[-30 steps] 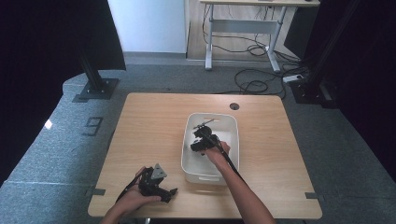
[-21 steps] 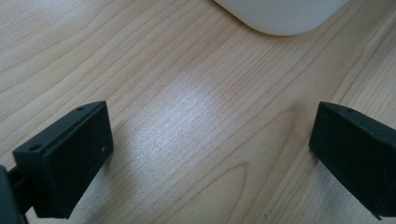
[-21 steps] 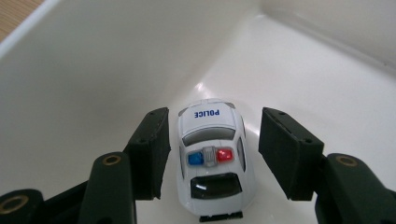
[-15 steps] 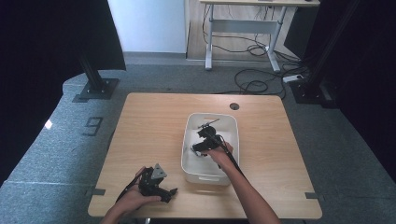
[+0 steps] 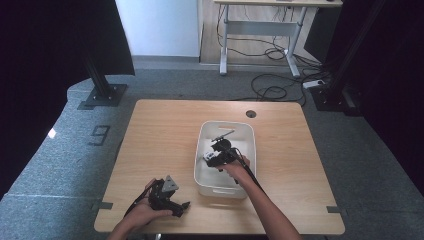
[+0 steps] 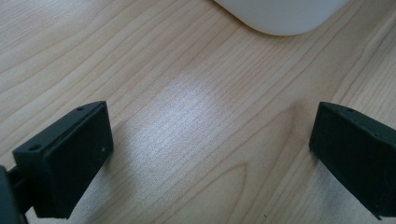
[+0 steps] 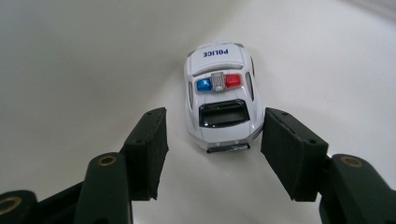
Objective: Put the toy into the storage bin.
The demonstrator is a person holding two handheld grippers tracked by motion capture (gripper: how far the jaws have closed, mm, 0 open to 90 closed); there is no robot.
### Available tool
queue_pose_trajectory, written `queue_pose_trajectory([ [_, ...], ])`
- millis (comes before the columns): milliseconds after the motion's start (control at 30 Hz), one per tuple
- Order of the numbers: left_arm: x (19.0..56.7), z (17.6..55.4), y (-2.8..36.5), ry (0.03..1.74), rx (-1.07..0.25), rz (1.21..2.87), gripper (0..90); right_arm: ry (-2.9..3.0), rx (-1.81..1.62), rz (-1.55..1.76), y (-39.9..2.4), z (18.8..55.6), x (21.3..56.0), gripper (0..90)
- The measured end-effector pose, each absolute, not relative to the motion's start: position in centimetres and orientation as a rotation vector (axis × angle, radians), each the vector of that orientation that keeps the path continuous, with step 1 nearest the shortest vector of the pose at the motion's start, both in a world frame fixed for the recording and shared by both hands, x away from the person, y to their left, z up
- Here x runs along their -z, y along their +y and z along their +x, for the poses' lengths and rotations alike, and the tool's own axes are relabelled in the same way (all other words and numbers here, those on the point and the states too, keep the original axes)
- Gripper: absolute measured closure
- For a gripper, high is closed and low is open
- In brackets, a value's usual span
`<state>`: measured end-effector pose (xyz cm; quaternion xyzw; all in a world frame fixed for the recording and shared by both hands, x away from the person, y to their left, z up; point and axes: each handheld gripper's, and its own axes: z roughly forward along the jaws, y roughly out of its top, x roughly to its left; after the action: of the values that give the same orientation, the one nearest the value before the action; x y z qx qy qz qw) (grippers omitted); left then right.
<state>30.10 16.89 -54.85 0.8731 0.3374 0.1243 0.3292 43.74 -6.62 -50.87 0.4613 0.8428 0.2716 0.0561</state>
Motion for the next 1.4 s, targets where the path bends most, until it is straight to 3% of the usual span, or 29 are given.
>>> queue_pose_trajectory([
  [667,54.8,30.1,16.9,0.881,-0.328,2.287,0.0,2.622,-0.853,1.39,-6.1,43.1,50.7,43.8],
  [1400,54.8,30.1,16.9,0.883,-0.327,2.285,0.0,2.468,-1.05,1.274,-9.5,41.4,46.7,40.8],
])
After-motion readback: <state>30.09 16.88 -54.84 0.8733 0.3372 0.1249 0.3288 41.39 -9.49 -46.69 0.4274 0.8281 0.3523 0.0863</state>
